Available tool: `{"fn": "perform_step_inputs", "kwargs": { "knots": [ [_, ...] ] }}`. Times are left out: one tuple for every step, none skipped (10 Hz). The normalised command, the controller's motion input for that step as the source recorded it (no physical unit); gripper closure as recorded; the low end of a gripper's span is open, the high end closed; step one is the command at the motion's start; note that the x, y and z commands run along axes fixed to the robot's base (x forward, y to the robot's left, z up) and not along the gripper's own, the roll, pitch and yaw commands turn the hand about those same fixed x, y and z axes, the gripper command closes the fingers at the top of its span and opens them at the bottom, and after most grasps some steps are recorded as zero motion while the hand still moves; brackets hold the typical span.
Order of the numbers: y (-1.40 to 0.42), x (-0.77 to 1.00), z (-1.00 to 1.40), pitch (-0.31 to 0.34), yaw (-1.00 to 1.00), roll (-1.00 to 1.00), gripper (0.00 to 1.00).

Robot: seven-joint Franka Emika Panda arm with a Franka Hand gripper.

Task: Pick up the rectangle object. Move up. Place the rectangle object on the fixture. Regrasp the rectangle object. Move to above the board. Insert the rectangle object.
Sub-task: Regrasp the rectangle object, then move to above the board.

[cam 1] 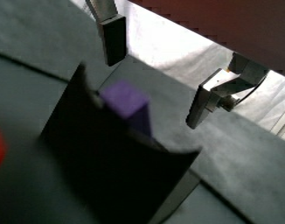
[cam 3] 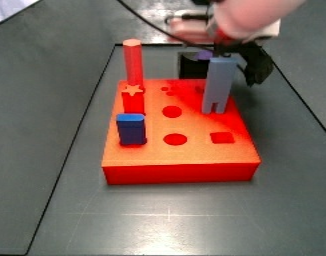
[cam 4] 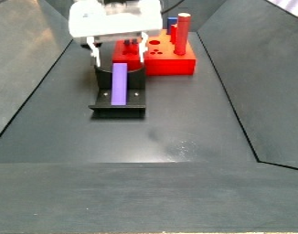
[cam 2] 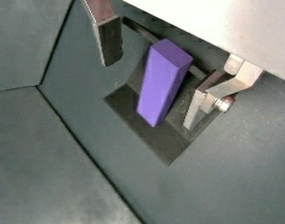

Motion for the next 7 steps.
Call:
{"fn": "perform_step_inputs", "kwargs": {
  "knots": [
    [0.01,0.07,-0.60,-0.080,-0.02,0.06,0.00],
    [0.01,0.07,-0.40,-0.064,-0.03,0.06,0.00],
    [0.01,0.07,-0.26,-0.051,-0.04,0.06,0.00],
    [0.00,0.02,-0.17,-0.024,-0.03,0.05,0.00],
    [0.00,0.00,-0.33,0.000,0.00,0.00,1.00],
    [0.30,-0.12,1.00,0.206,-0.05,0.26,1.00],
    [0.30,-0.12,1.00,0.206,-0.05,0.25,1.00]
  ]
}}
